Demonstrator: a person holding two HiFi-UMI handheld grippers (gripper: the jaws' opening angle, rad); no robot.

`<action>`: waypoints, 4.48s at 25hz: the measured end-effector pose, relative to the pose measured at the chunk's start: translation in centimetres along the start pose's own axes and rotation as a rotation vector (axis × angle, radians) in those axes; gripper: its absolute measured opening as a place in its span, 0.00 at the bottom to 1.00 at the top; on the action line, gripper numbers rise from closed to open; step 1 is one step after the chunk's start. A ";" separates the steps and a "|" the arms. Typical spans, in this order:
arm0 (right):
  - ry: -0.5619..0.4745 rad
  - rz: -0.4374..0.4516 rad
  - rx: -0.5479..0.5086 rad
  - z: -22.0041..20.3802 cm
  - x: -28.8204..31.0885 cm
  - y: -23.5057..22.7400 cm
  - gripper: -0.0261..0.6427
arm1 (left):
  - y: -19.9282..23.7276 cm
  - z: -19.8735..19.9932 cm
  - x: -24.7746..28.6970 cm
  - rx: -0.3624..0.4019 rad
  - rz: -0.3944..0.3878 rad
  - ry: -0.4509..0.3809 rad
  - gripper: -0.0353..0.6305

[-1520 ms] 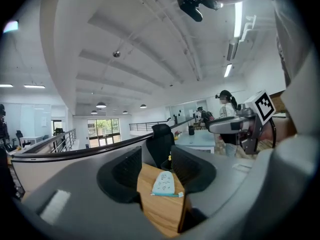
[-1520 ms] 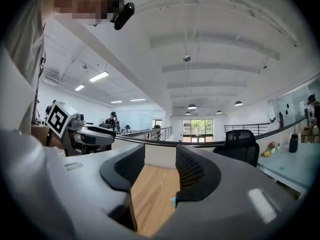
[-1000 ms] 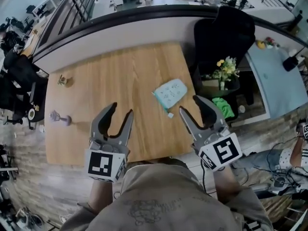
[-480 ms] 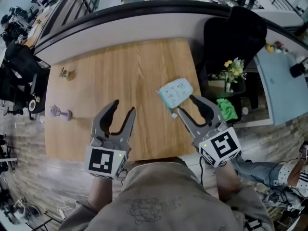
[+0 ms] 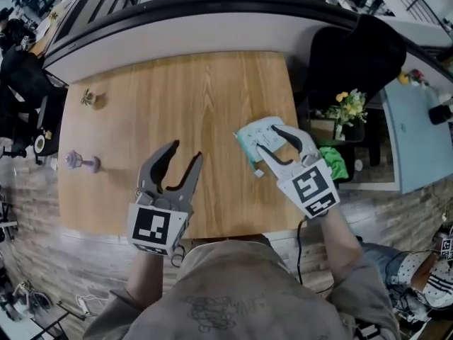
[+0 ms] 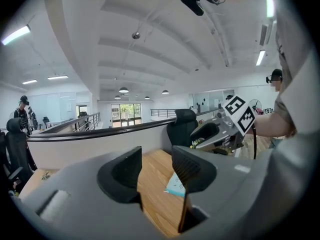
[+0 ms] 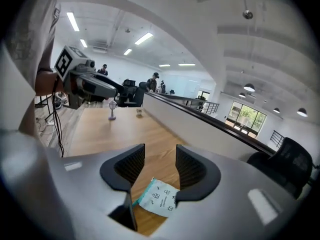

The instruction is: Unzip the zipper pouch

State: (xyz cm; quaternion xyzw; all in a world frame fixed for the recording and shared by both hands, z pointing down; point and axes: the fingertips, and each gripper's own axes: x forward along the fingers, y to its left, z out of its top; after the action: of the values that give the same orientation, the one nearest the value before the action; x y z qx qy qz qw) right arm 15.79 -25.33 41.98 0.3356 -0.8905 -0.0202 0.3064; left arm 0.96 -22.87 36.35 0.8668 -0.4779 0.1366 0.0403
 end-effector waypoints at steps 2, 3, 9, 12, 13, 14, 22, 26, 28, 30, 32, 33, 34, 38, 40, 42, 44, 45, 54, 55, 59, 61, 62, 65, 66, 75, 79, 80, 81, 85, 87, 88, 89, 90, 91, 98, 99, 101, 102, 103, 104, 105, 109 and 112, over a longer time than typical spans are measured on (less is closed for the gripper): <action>0.042 0.040 -0.017 -1.2 2.4 -0.6 0.31 | 0.5 -0.6 1.0 -0.007 -0.005 -0.005 0.33; 0.059 0.067 -0.019 -1.8 3.6 -0.8 0.31 | 0.8 -0.9 1.4 -0.015 -0.005 -0.003 0.32; 0.178 0.217 -0.100 -5.4 11.2 -0.3 0.31 | 2.5 -4.4 3.9 -0.061 0.021 0.047 0.34; 0.249 0.253 -0.101 -8.4 14.3 -0.6 0.31 | 2.8 -6.0 5.0 -0.063 0.010 0.080 0.34; 0.276 0.265 -0.106 -9.5 15.2 -0.6 0.31 | 2.9 -6.5 5.2 -0.065 0.008 0.092 0.34; 0.299 0.278 -0.109 -10.6 16.1 -0.5 0.31 | 3.1 -7.1 5.4 -0.068 0.006 0.104 0.34; 0.498 0.333 -0.133 -19.1 21.1 0.4 0.31 | 4.4 -11.4 5.8 -0.114 0.007 0.175 0.34; 0.555 0.359 -0.121 -22.1 22.6 0.6 0.31 | 4.9 -12.9 6.0 -0.118 0.002 0.201 0.34; 0.552 0.374 -0.125 -22.8 23.2 0.8 0.31 | 5.0 -13.4 6.0 -0.115 0.000 0.215 0.34; 0.541 0.387 -0.130 -23.1 23.4 0.9 0.31 | 5.1 -13.8 5.8 -0.116 -0.003 0.226 0.34; 0.518 0.399 -0.123 -23.1 23.5 1.0 0.31 | 4.9 -14.1 5.6 -0.117 -0.010 0.235 0.34; 0.500 0.407 -0.111 -23.0 23.6 1.1 0.31 | 4.7 -14.3 5.5 -0.117 -0.014 0.240 0.34; 0.483 0.419 -0.094 -22.9 23.6 1.3 0.30 | 4.5 -14.5 5.5 -0.115 -0.017 0.245 0.34; 0.475 0.447 -0.067 -22.8 23.4 2.0 0.18 | 3.9 -14.7 5.1 -0.117 -0.023 0.251 0.34; 0.493 0.434 -0.087 -22.7 23.4 2.3 0.16 | 3.6 -14.6 4.8 -0.118 -0.026 0.248 0.34; 0.487 0.394 -0.092 -22.4 23.2 2.2 0.15 | 3.5 -14.4 4.4 -0.114 -0.027 0.244 0.34; 0.444 0.337 -0.070 -21.4 22.5 2.0 0.10 | 3.5 -14.0 3.8 -0.107 -0.023 0.239 0.34; 0.410 0.311 -0.048 -20.5 21.9 1.9 0.10 | 3.5 -13.7 3.6 -0.105 -0.019 0.234 0.34; 0.024 0.115 0.158 -7.5 14.1 -0.2 0.09 | 4.7 -9.5 0.8 -0.086 0.024 0.157 0.33; -0.016 0.100 0.173 -6.0 13.0 -0.4 0.09 | 4.7 -8.8 0.5 -0.080 0.027 0.145 0.33; -0.161 0.052 0.247 -0.4 8.7 -0.8 0.09 | 5.0 -6.2 -0.5 -0.055 0.034 0.100 0.33; -0.233 0.032 0.272 2.1 6.4 -0.6 0.09 | 5.1 -5.2 -1.1 -0.048 0.037 0.086 0.33; -0.262 0.022 0.281 3.1 5.3 -0.5 0.09 | 5.2 -4.7 -1.4 -0.044 0.038 0.073 0.33; -0.317 0.003 0.293 5.3 2.3 0.6 0.09 | 5.1 -3.3 -2.5 -0.037 0.036 0.041 0.33; -0.328 -0.001 0.295 5.8 1.5 1.0 0.09 | 5.0 -3.0 -2.9 -0.039 0.033 0.036 0.33; -0.326 0.019 0.274 6.2 -1.7 4.4 0.09 | 3.2 -3.1 -5.3 -0.083 0.007 0.041 0.33; -0.322 0.037 0.209 7.0 -2.1 5.3 0.09 | 1.7 -1.4 -5.6 -0.002 -0.046 0.013 0.32; -0.323 0.044 0.190 7.3 -2.3 5.5 0.09 | 1.1 -0.8 -5.5 0.001 -0.068 0.010 0.32; -0.322 0.052 0.173 7.7 -2.6 5.8 0.09 | 0.5 -0.3 -5.4 -0.009 -0.093 0.006 0.32; -0.321 0.086 0.090 8.8 -3.5 7.1 0.09 | -2.0 1.5 -4.4 -0.058 -0.236 -0.044 0.30; -0.326 0.100 0.043 9.2 -3.8 7.9 0.09 | -3.4 1.8 -4.2 -0.103 -0.311 -0.047 0.29; -0.333 0.109 0.024 9.3 -4.0 8.3 0.09 | -4.0 1.9 -4.0 -0.122 -0.344 -0.046 0.29; -0.341 0.118 0.009 9.4 -4.1 8.6 0.09 | -4.5 2.0 -4.0 -0.139 -0.374 -0.046 0.29; -0.348 0.129 -0.004 9.4 -4.2 8.9 0.09 | -4.9 2.0 -3.9 -0.157 -0.400 -0.046 0.29; -0.353 0.140 -0.018 9.4 -4.3 9.2 0.09 | -5.2 2.1 -3.8 -0.175 -0.424 -0.046 0.29; -0.359 0.170 -0.029 8.9 -4.5 9.8 0.09 | -6.3 1.6 -3.5 -0.231 -0.497 -0.016 0.13; -0.359 0.169 -0.025 8.9 -4.4 9.7 0.09 | -6.4 1.4 -3.4 -0.232 -0.497 -0.013 0.12; -0.363 0.166 0.005 8.8 -4.2 9.6 0.09 | -6.4 1.3 -3.3 -0.237 -0.498 -0.011 0.12; -0.365 0.162 0.031 8.8 -4.1 9.4 0.09 | -6.4 1.2 -3.3 -0.237 -0.500 -0.010 0.12; -0.366 0.156 0.066 8.8 -4.1 9.2 0.09 | -6.6 1.2 -3.3 -0.231 -0.500 -0.006 0.12; -0.368 0.148 0.105 8.8 -4.0 8.9 0.09 | -6.7 1.1 -3.3 -0.219 -0.496 0.000 0.12; -0.374 0.139 0.145 8.8 -3.9 8.5 0.08 | -6.8 1.0 -3.2 -0.203 -0.489 0.009 0.12; -0.417 0.091 0.238 9.3 -3.5 6.9 0.07 | -7.1 0.5 -2.6 -0.179 -0.468 0.038 0.11; -0.425 0.042 0.254 9.5 -3.1 5.8 0.07 | -7.2 0.1 -2.4 -0.161 -0.454 0.061 0.11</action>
State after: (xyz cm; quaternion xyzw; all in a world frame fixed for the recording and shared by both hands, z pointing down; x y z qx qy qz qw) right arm 8.92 -20.50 34.03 0.3413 -0.9371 0.0281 0.0681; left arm 5.77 -17.06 36.07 0.9416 -0.2786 0.1115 0.1530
